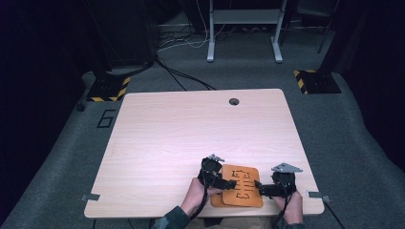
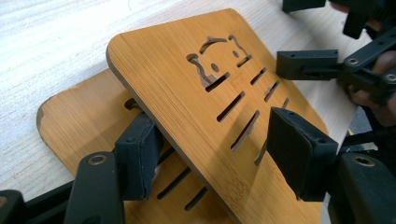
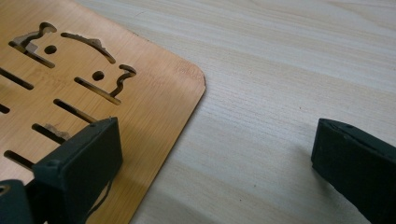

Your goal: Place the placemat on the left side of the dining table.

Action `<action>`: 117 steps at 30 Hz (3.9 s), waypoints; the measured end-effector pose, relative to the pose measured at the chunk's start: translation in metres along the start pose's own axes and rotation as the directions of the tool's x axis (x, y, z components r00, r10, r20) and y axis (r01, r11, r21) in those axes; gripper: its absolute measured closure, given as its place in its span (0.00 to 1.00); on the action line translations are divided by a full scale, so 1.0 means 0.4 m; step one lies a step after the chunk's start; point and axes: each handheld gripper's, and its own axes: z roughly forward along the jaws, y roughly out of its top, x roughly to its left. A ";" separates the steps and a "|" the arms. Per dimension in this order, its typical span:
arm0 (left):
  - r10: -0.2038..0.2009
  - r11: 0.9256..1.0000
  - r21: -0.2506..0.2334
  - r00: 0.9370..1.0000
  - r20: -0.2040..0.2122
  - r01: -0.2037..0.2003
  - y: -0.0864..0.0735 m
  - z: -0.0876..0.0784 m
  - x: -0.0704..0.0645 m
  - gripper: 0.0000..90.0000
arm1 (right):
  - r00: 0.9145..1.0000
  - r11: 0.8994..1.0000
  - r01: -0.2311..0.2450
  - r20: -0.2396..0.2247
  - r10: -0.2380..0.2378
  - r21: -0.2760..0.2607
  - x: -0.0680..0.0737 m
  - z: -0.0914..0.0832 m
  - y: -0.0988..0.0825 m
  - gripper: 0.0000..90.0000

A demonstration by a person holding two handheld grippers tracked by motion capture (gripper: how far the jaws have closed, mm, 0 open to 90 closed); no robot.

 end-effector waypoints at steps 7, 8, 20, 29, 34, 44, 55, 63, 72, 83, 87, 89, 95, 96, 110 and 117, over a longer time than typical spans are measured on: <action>0.000 1.000 0.003 1.000 0.008 0.000 0.017 -0.015 -0.014 0.42 | 1.000 1.000 -0.015 -0.002 0.015 -0.006 -0.002 -0.002 -0.001 0.02; 0.000 1.000 0.005 1.000 0.006 0.000 0.019 -0.015 -0.016 0.42 | 1.000 1.000 -0.014 0.000 0.014 -0.007 -0.003 -0.002 -0.001 0.02; -0.004 1.000 0.027 1.000 0.000 0.004 0.050 -0.028 -0.039 0.42 | 1.000 1.000 -0.026 -0.004 0.026 -0.017 -0.008 -0.004 -0.002 0.02; -0.023 0.999 0.044 1.000 -0.005 0.024 0.064 -0.024 -0.051 0.43 | 0.999 0.999 -0.031 -0.008 0.031 -0.022 -0.010 -0.005 -0.004 0.02; -0.054 0.997 0.052 0.999 0.006 0.054 0.070 -0.028 -0.050 0.46 | 0.999 0.999 -0.032 -0.009 0.032 -0.023 -0.011 -0.005 -0.004 0.03; -0.130 0.991 0.040 0.992 0.009 0.129 0.077 -0.037 -0.043 0.62 | 0.999 0.999 -0.037 -0.013 0.036 -0.031 -0.012 -0.007 -0.006 0.03; -0.129 0.990 0.050 0.992 -0.009 0.129 0.094 -0.047 -0.053 0.72 | 0.999 0.998 -0.043 -0.008 0.043 -0.035 -0.012 -0.008 -0.007 0.03; -0.171 0.984 0.041 0.985 -0.006 0.172 0.108 -0.047 -0.062 0.78 | 0.999 0.998 -0.045 -0.007 0.044 -0.040 -0.012 -0.009 -0.007 0.03; -0.160 0.986 0.053 0.987 0.012 0.159 0.132 -0.052 -0.083 0.86 | 0.999 0.998 -0.043 -0.010 0.042 -0.049 -0.016 -0.010 -0.009 0.03; -0.227 0.973 0.058 0.971 0.081 0.222 0.163 -0.045 -0.083 0.95 | 0.993 0.986 -0.118 -0.040 0.114 -0.114 -0.035 -0.026 -0.016 0.01; -0.245 0.969 0.052 0.965 0.097 0.241 0.171 -0.046 -0.084 0.96 | 0.989 0.982 -0.141 -0.051 0.136 -0.127 -0.040 -0.029 -0.017 0.01; -0.241 0.970 0.056 0.966 0.097 0.237 0.172 -0.047 -0.085 0.96 | 0.990 0.982 -0.137 -0.046 0.132 -0.130 -0.041 -0.031 -0.018 0.01; -0.232 0.972 0.048 0.967 0.102 0.228 0.181 -0.055 -0.089 0.96 | 0.986 0.974 -0.165 -0.057 0.158 -0.154 -0.057 -0.039 -0.022 0.00; -0.230 0.973 0.045 0.968 0.099 0.226 0.183 -0.061 -0.086 0.96 | 0.984 0.972 -0.172 -0.061 0.164 -0.161 -0.061 -0.042 -0.024 0.00; -0.231 0.972 -0.027 0.968 0.096 0.234 0.211 -0.144 -0.044 0.96 | 0.991 0.987 -0.134 -0.006 0.134 -0.092 -0.056 -0.024 -0.014 0.00; -0.239 0.968 -0.049 0.967 0.091 0.244 0.213 -0.187 -0.013 0.96 | 0.993 0.991 -0.116 0.013 0.117 -0.063 -0.055 -0.014 -0.009 0.00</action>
